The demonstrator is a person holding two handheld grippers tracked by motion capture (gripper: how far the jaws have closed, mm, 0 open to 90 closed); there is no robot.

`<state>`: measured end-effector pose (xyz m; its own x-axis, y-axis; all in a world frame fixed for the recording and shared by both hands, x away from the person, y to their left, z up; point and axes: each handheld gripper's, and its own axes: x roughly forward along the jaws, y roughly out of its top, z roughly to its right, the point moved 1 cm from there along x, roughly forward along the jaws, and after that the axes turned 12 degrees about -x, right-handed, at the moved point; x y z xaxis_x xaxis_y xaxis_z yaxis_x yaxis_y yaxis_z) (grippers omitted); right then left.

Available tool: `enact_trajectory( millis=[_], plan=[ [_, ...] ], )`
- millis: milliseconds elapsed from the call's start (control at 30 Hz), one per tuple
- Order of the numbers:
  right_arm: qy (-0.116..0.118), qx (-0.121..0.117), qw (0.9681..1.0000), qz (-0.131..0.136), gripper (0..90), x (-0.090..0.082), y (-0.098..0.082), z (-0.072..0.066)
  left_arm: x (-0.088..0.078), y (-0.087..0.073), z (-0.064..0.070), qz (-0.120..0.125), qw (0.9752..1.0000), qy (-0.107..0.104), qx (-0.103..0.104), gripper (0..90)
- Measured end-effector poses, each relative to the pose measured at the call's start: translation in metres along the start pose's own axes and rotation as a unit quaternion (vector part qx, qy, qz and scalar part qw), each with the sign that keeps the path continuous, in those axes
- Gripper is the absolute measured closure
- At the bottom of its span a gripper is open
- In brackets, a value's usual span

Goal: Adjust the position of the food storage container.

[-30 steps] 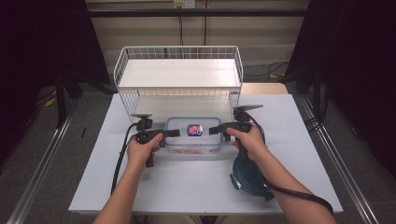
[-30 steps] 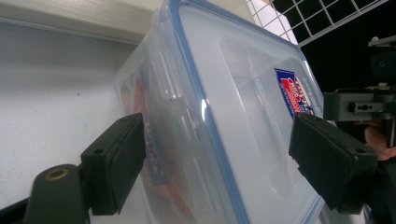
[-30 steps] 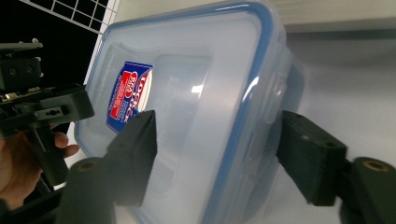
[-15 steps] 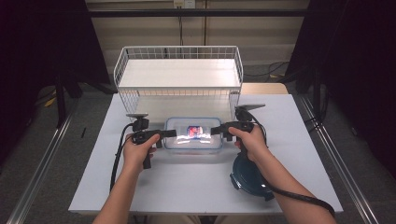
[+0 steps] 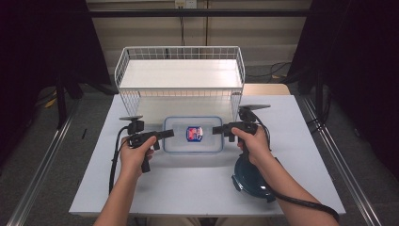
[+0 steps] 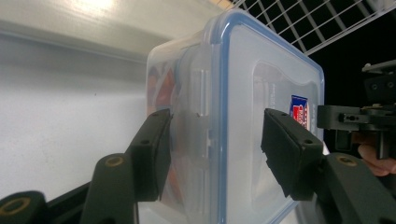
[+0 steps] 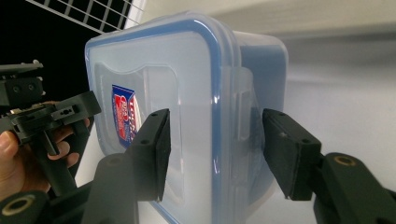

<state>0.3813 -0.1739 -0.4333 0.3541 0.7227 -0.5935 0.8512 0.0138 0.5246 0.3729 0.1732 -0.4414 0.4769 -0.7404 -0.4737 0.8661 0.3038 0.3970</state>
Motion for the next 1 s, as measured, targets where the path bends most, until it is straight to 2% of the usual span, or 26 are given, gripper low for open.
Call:
enact_trajectory(
  millis=[233, 267, 333, 433, 500, 567, 633, 667, 700, 733, 833, 867, 900, 933, 1000],
  plan=[
    [0.018, -0.020, 0.9990, 0.036, 46.8, -0.007, 0.005, -0.007, -0.012, 0.002, 0.004, 0.014, 0.9998, -0.011, 0.005, 45.4],
    [0.018, -0.020, 0.9990, 0.036, 46.8, -0.007, 0.005, -0.007, -0.013, 0.003, 0.005, 0.016, 0.9998, -0.012, 0.010, 45.4],
    [0.025, -0.018, 0.9985, 0.045, 47.9, -0.008, 0.005, -0.008, -0.016, 0.003, 0.006, 0.023, 0.9996, -0.015, 0.005, 45.5],
    [0.041, -0.022, 0.9963, 0.073, 51.8, -0.013, 0.005, -0.009, -0.020, 0.004, 0.008, 0.031, 0.9991, -0.029, -0.004, 45.6],
    [0.060, -0.022, 0.9927, 0.103, 53.8, -0.019, 0.006, -0.009, -0.022, 0.004, 0.009, 0.035, 0.9988, -0.034, -0.005, 45.6],
    [0.060, -0.024, 0.9922, 0.106, 53.8, -0.020, 0.005, -0.010, -0.024, 0.003, 0.012, 0.043, 0.9984, -0.036, -0.001, 45.6],
    [0.064, -0.025, 0.9910, 0.115, 53.9, -0.021, 0.004, -0.010, -0.027, 0.003, 0.015, 0.055, 0.9974, -0.047, -0.009, 46.5],
    [0.069, -0.021, 0.9893, 0.127, 54.2, -0.023, 0.003, -0.010, -0.028, 0.004, 0.015, 0.054, 0.9973, -0.049, -0.007, 47.6],
    [0.078, -0.017, 0.9877, 0.134, 54.6, -0.025, 0.002, -0.009, -0.032, 0.005, 0.017, 0.062, 0.9963, -0.059, -0.012, 49.0],
    [0.078, -0.017, 0.9877, 0.134, 54.6, -0.025, 0.002, -0.009, -0.032, 0.005, 0.017, 0.062, 0.9963, -0.059, -0.012, 49.7],
    [0.093, -0.012, 0.9835, 0.155, 55.4, -0.027, 0.003, -0.010, -0.038, 0.006, 0.022, 0.082, 0.9942, -0.069, -0.015, 50.3],
    [0.099, -0.012, 0.9810, 0.166, 56.0, -0.028, 0.002, -0.011, -0.039, 0.006, 0.023, 0.083, 0.9941, -0.069, -0.016, 50.3],
    [0.112, -0.007, 0.9760, 0.187, 57.7, -0.030, 0.001, -0.012, -0.040, 0.006, 0.023, 0.088, 0.9931, -0.076, -0.018, 50.3],
    [0.112, -0.007, 0.9760, 0.187, 57.7, -0.030, 0.001, -0.012, -0.041, 0.006, 0.024, 0.088, 0.9924, -0.083, -0.023, 50.3],
    [0.118, -0.005, 0.9726, 0.200, 58.2, -0.033, 0.001, -0.014, -0.041, 0.006, 0.025, 0.097, 0.9911, -0.087, -0.027, 50.3]
  ],
)
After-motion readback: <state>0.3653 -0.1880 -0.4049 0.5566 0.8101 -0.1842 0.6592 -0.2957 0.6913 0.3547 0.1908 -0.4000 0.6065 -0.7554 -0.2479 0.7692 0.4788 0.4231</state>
